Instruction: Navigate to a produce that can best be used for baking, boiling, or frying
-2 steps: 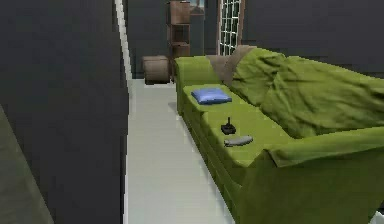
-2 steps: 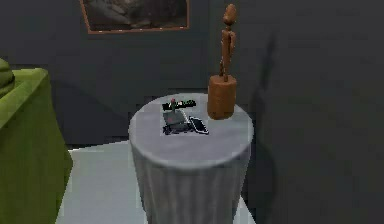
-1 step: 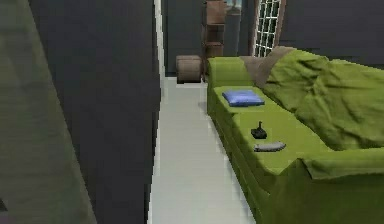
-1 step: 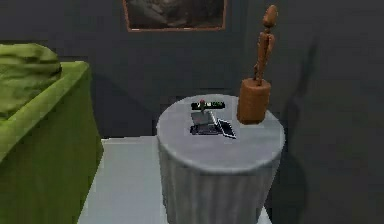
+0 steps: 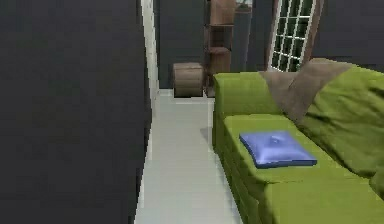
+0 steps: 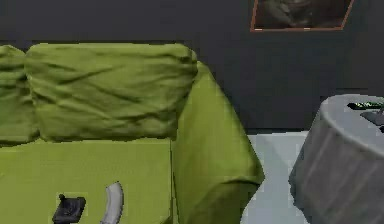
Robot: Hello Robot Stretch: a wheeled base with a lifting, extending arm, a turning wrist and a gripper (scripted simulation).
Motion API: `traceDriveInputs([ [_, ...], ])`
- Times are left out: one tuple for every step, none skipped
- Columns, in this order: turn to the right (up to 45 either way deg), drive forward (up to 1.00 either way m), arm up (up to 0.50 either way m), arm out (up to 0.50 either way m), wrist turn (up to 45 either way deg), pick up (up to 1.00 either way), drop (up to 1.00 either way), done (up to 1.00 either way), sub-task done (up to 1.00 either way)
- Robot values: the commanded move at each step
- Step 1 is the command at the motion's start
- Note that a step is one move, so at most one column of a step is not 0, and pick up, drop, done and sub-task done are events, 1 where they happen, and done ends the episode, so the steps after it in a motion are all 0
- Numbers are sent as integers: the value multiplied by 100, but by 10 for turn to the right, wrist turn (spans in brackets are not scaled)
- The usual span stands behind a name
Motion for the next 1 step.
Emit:
traceDriveInputs([
  [0,100,0,0,0,0,0,0,0],
])
